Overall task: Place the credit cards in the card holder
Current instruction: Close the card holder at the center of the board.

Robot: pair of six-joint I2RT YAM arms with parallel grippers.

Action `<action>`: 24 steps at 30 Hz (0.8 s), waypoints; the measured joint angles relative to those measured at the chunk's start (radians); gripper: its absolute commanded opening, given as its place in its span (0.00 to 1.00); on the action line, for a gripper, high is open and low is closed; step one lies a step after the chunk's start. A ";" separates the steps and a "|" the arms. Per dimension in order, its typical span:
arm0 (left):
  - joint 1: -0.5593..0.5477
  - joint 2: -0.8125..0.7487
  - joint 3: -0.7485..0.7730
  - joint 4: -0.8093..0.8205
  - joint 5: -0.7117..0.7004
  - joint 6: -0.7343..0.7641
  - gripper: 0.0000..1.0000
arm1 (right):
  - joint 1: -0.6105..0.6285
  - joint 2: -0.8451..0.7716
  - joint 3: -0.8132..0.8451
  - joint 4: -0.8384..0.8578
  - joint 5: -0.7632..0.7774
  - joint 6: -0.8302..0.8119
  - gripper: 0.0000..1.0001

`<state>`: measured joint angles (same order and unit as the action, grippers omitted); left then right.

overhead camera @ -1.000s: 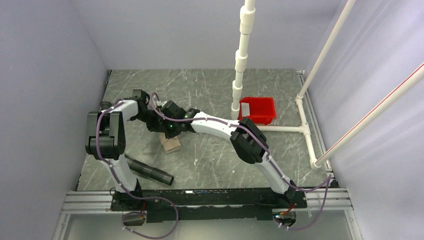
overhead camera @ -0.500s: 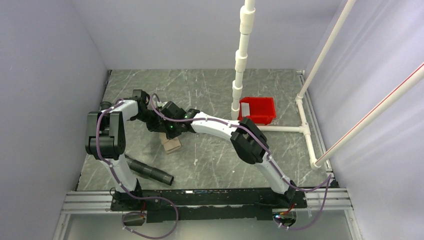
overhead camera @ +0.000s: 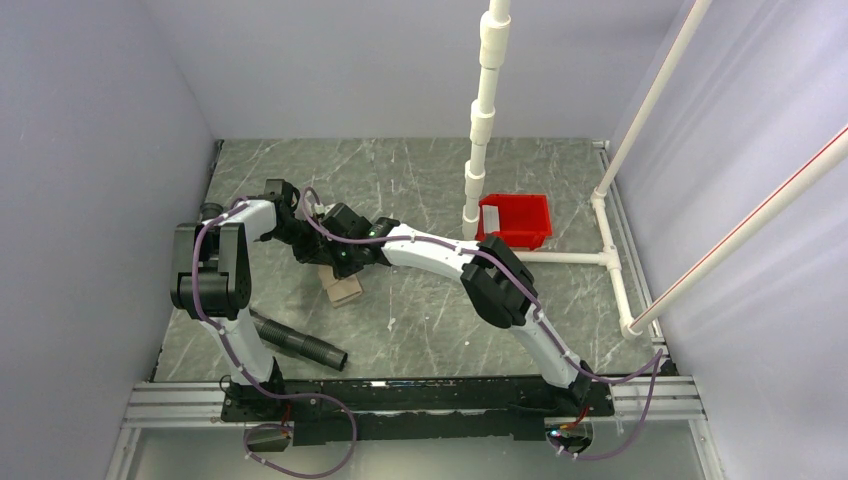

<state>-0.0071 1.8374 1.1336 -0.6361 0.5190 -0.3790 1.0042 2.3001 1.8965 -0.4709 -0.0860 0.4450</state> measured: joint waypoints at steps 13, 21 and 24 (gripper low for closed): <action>0.000 0.000 0.000 0.000 0.000 0.000 0.00 | 0.000 0.015 0.002 -0.002 0.003 0.000 0.00; 0.000 0.000 0.000 0.000 0.000 0.000 0.00 | -0.002 0.033 0.033 -0.026 0.001 0.000 0.00; 0.000 0.000 0.000 0.000 0.000 0.000 0.00 | -0.002 0.045 0.058 -0.049 0.001 0.000 0.00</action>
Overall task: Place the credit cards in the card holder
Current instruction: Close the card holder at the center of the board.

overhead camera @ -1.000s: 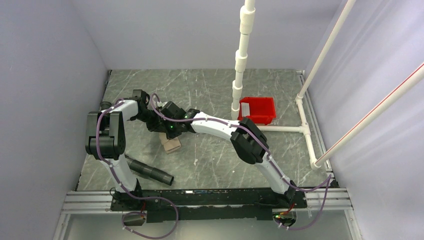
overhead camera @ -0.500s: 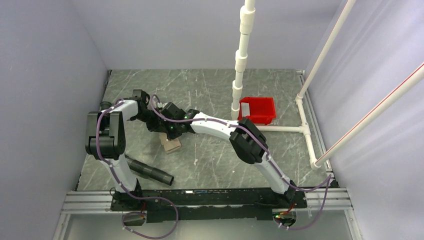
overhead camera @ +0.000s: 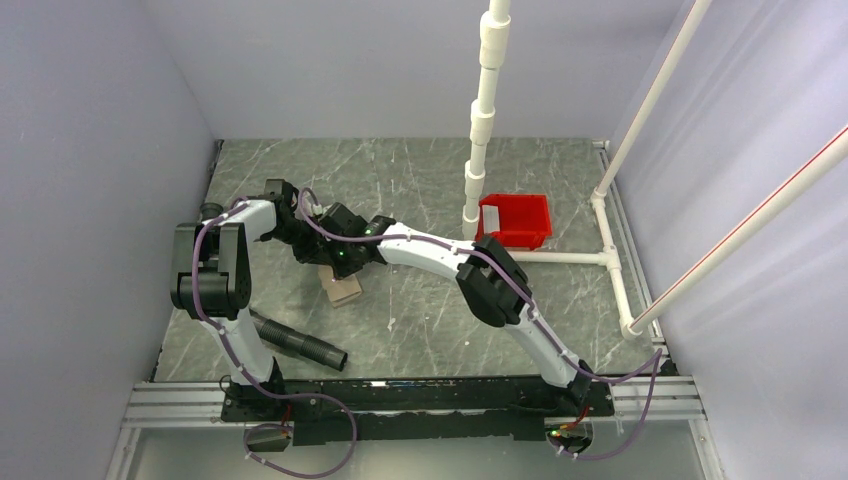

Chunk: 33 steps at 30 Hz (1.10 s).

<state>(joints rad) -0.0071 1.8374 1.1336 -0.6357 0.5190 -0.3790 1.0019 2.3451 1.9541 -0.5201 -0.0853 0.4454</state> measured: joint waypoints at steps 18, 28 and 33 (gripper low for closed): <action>0.016 0.010 0.000 0.008 0.019 -0.011 0.00 | 0.000 0.101 0.190 -0.166 0.012 0.011 0.00; 0.027 0.011 -0.008 0.027 0.026 -0.039 0.00 | 0.001 0.170 0.304 -0.261 0.025 0.019 0.00; 0.025 0.014 -0.015 0.079 -0.017 -0.030 0.00 | -0.003 0.213 0.341 -0.291 0.029 0.041 0.00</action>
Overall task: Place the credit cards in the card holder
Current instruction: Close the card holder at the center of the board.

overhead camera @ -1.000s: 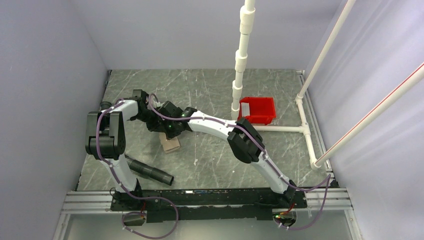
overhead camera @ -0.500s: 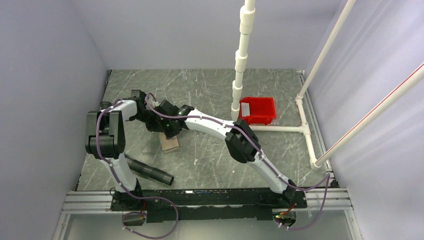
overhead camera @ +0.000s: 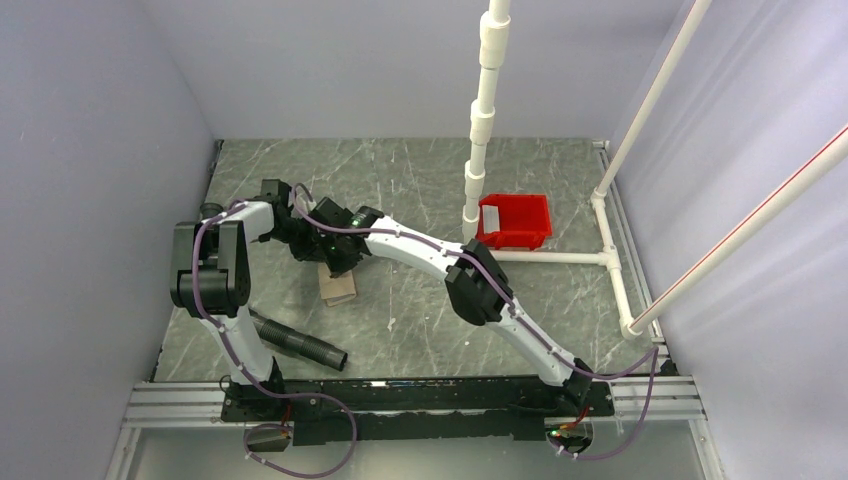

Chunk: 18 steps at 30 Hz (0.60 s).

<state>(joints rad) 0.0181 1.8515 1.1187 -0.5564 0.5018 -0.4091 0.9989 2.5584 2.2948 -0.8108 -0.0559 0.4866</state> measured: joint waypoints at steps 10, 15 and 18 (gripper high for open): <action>0.013 -0.003 0.000 -0.001 -0.001 -0.005 0.23 | -0.002 -0.097 -0.214 0.184 -0.002 0.027 0.00; 0.090 -0.082 -0.030 -0.045 0.019 -0.034 0.32 | -0.005 -0.119 -0.262 0.235 -0.018 0.005 0.00; 0.157 -0.187 -0.074 -0.077 0.031 -0.056 0.14 | -0.010 -0.129 -0.285 0.261 -0.040 -0.003 0.00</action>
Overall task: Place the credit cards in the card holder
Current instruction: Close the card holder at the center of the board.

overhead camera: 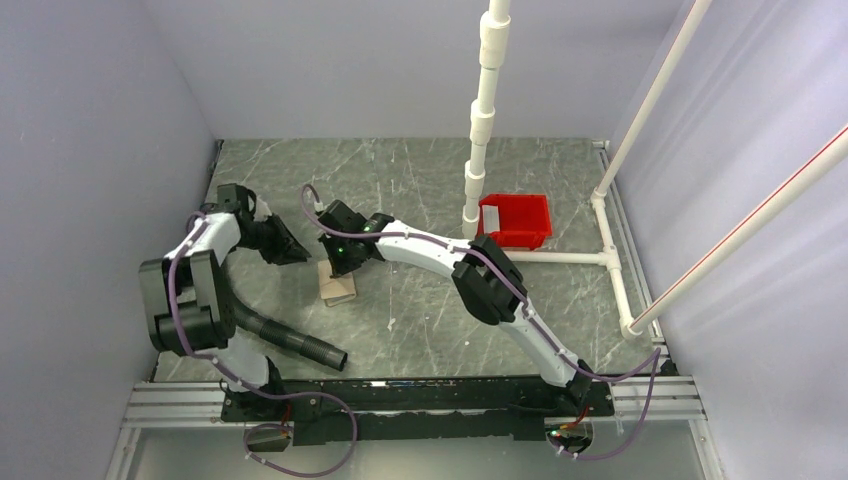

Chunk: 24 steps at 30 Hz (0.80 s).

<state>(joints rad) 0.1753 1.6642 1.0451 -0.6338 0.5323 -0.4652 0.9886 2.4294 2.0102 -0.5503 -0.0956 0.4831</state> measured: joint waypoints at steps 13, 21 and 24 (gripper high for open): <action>0.017 -0.013 -0.194 0.082 0.293 -0.047 0.00 | -0.025 -0.001 -0.009 0.032 -0.104 -0.009 0.00; 0.016 0.053 -0.198 0.140 0.319 -0.043 0.00 | -0.031 -0.003 -0.021 0.046 -0.125 -0.009 0.00; 0.015 0.071 -0.198 0.155 0.317 -0.040 0.00 | -0.032 -0.003 -0.021 0.047 -0.128 -0.009 0.00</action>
<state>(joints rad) 0.1902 1.7355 0.8474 -0.4786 0.8494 -0.5053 0.9569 2.4260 1.9896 -0.5037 -0.2234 0.4744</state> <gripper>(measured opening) 0.007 0.005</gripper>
